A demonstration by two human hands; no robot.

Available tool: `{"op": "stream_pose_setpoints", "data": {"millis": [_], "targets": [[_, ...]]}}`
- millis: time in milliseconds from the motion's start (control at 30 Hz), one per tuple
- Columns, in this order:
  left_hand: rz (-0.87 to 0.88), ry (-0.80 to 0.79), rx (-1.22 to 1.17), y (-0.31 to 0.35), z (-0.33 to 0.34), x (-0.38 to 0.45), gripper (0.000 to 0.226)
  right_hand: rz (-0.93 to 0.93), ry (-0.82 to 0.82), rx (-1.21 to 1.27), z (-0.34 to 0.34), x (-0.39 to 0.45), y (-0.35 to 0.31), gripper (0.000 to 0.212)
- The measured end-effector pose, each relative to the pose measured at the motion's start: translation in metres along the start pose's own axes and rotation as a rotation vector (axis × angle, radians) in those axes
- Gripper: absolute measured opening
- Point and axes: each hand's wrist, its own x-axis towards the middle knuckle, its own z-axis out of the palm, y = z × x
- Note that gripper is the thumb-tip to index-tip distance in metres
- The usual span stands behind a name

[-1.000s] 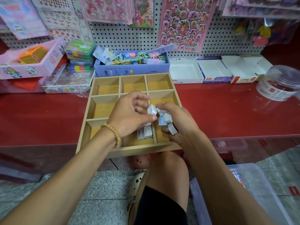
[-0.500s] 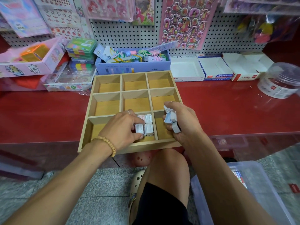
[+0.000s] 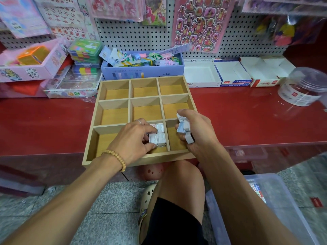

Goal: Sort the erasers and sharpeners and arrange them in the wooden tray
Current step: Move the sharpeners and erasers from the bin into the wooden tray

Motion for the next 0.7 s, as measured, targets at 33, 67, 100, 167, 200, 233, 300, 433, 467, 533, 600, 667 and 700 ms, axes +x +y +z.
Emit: {"op": "stream_pose_setpoints", "data": {"millis": [33, 67, 100, 167, 200, 233, 300, 433, 467, 533, 600, 667, 700], "targets": [[0.0, -0.003, 0.016, 0.0, -0.001, 0.0, 0.044, -0.001, 0.005, 0.004, 0.001, 0.0, 0.0, 0.011], [0.004, 0.003, 0.03, 0.001, -0.002, -0.001, 0.044, -0.001, 0.012, 0.009, 0.001, 0.0, 0.0, 0.009], [0.011, 0.023, 0.025, 0.002, -0.003, -0.002, 0.043, -0.002, 0.02, 0.014, 0.003, 0.0, -0.001, 0.007], [0.03, 0.09, -0.086, 0.008, -0.006, -0.004, 0.04, -0.007, 0.036, 0.014, 0.005, 0.0, -0.001, 0.007], [0.043, 0.114, -0.167, 0.014, -0.008, -0.005, 0.038, -0.012, 0.042, 0.013, 0.006, 0.001, -0.001, 0.008], [0.063, 0.123, -0.236, 0.02, -0.008, -0.005, 0.037, -0.018, 0.045, 0.015, 0.008, 0.0, -0.001, 0.009], [0.125, 0.116, -0.317, 0.032, -0.005, -0.005, 0.034, -0.03, 0.047, 0.024, 0.012, -0.001, -0.002, 0.01], [0.205, 0.165, -0.335, 0.04, 0.002, -0.001, 0.026, -0.024, 0.048, -0.03, 0.017, -0.005, -0.004, 0.011], [0.211, 0.184, -0.327, 0.04, 0.003, 0.0, 0.024, -0.019, 0.039, -0.005, 0.017, -0.006, -0.005, 0.01], [0.231, 0.199, -0.311, 0.041, 0.002, -0.001, 0.022, -0.012, 0.032, 0.036, 0.018, -0.007, -0.006, 0.009], [0.228, 0.185, -0.333, 0.041, 0.002, -0.003, 0.021, -0.012, 0.04, 0.051, 0.019, -0.007, -0.006, 0.008], [0.177, 0.153, -0.442, 0.039, 0.001, -0.004, 0.021, -0.02, 0.051, 0.096, 0.017, -0.007, -0.007, 0.006], [0.134, 0.132, -0.536, 0.037, -0.001, -0.004, 0.021, -0.027, 0.057, 0.119, 0.016, -0.006, -0.008, 0.005]]}}
